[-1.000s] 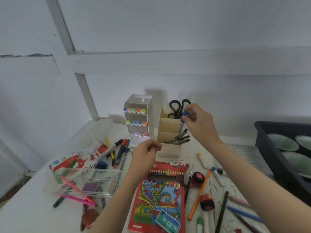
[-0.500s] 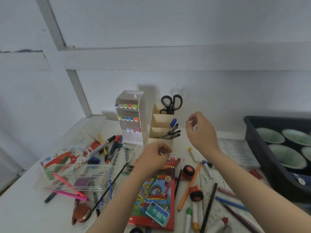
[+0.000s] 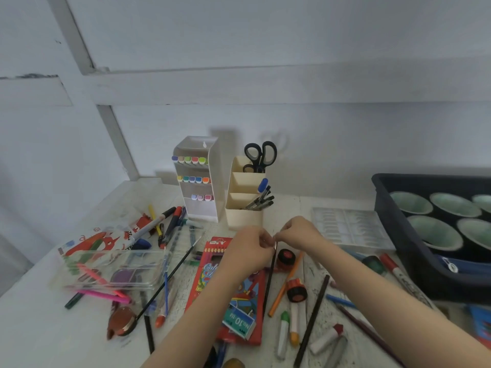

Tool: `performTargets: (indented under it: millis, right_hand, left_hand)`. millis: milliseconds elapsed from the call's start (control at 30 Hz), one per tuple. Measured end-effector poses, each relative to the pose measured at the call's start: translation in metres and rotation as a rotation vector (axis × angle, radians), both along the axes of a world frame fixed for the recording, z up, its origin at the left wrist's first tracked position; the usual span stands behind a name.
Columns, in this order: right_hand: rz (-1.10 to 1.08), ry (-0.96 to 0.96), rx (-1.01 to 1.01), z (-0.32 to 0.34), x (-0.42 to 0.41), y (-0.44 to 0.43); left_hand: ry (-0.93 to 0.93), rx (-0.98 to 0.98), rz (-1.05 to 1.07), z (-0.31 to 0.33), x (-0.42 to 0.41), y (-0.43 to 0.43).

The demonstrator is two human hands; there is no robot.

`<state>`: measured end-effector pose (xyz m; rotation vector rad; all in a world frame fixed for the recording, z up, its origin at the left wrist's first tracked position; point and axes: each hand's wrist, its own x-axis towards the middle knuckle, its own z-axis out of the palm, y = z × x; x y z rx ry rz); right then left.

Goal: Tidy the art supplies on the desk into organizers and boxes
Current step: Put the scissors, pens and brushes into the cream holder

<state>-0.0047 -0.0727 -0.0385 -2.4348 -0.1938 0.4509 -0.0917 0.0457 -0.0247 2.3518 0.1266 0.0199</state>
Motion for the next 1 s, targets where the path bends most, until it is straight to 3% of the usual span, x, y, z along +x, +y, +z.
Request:
performTargets:
  millis: [167, 333, 467, 567, 700, 1000]
  right_hand:
    - [0.233, -0.287, 0.227, 0.048, -0.018, -0.001]
    - [0.31, -0.615, 0.52, 0.116, -0.031, 0.013]
    - [0.3, -0.689, 0.797, 0.143, -0.033, 0.025]
    - [0.277, -0.712, 0.907, 0.147, -0.032, 0.035]
    - [0.289, -0.784, 0.874, 0.137, -0.03, 0.048]
    - [0.338, -0.818, 0.616, 0.097, -0.018, 0.054]
  left_hand:
    - [-0.075, -0.001, 0.049, 0.02, -0.006, 0.011]
    - [-0.326, -0.092, 0.056, 0.062, -0.009, 0.015]
    - [-0.52, -0.232, 0.116, 0.092, -0.008, 0.024]
    - [-0.627, -0.215, 0.181, 0.103, 0.001, 0.036]
    - [-0.683, -0.191, 0.255, 0.105, 0.019, 0.054]
    - [-0.522, -0.061, 0.242, 0.064, 0.039, 0.06]
